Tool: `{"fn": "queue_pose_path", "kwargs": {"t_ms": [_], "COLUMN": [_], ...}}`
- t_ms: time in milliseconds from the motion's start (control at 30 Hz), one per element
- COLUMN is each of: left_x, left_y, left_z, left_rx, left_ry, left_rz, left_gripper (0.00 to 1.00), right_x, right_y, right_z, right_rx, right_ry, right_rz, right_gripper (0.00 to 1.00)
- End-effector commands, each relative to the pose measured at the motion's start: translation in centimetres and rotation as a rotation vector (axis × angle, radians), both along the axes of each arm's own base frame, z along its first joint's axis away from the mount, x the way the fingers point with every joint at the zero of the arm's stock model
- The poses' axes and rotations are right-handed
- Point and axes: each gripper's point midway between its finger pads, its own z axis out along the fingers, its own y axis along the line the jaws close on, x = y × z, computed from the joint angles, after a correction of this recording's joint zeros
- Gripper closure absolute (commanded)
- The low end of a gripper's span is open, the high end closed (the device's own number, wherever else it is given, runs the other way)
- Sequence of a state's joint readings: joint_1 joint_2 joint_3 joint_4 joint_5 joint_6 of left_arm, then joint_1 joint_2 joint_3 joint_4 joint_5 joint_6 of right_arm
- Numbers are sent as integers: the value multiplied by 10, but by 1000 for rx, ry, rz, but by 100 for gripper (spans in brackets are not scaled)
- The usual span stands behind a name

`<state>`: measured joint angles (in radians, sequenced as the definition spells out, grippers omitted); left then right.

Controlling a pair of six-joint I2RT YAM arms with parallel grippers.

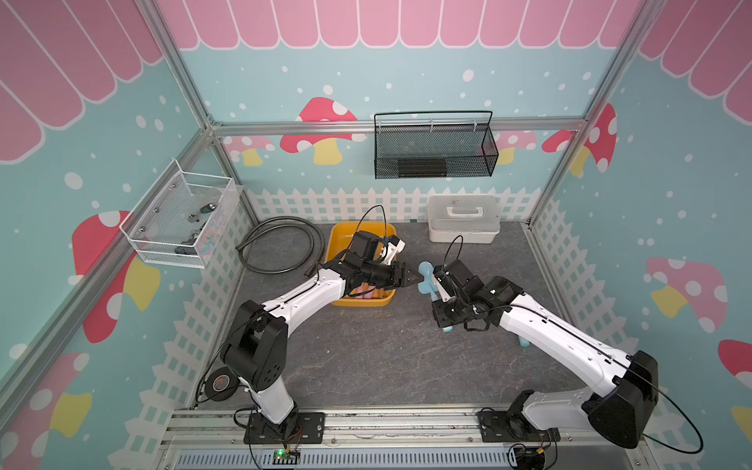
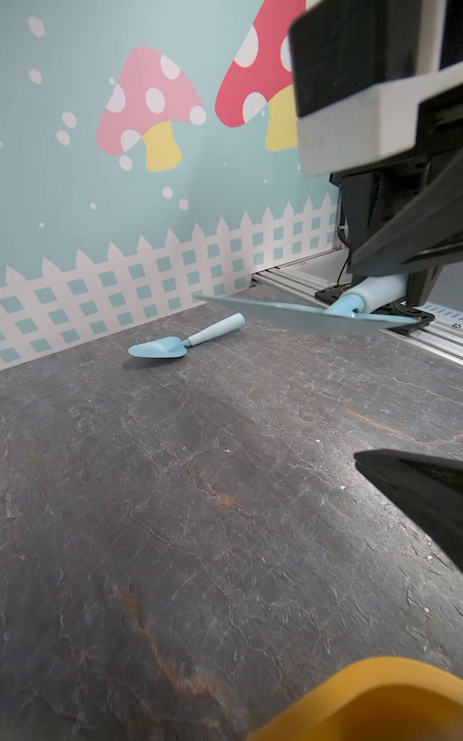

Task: Put the shovel into the storage box
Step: Pick up the shovel from the center of the board.

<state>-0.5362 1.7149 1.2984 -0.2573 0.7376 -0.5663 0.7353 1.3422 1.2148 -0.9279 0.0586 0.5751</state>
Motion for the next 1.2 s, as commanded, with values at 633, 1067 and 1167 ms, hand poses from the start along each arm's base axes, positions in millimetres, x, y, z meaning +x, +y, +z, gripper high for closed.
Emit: {"fn": "queue_pose_path", "kwargs": {"t_ms": [633,1067,1167], "left_x": [-3,-5,-6], "left_y": [-4,-6,-5], "left_z": [4,13,16], "left_rx": [-16,-37,-40], "left_ry": [-81,-97,-105], "left_rz": [19,11,8], "left_gripper": [82,100,100], "right_x": [8,11,14], "right_y": [27,32,33], "right_z": [12,14,15], "right_rx": [52,58,53], "right_ry": [-19,-28,-37], "right_rz": [21,32,35], "right_gripper": [100,92,69]}}
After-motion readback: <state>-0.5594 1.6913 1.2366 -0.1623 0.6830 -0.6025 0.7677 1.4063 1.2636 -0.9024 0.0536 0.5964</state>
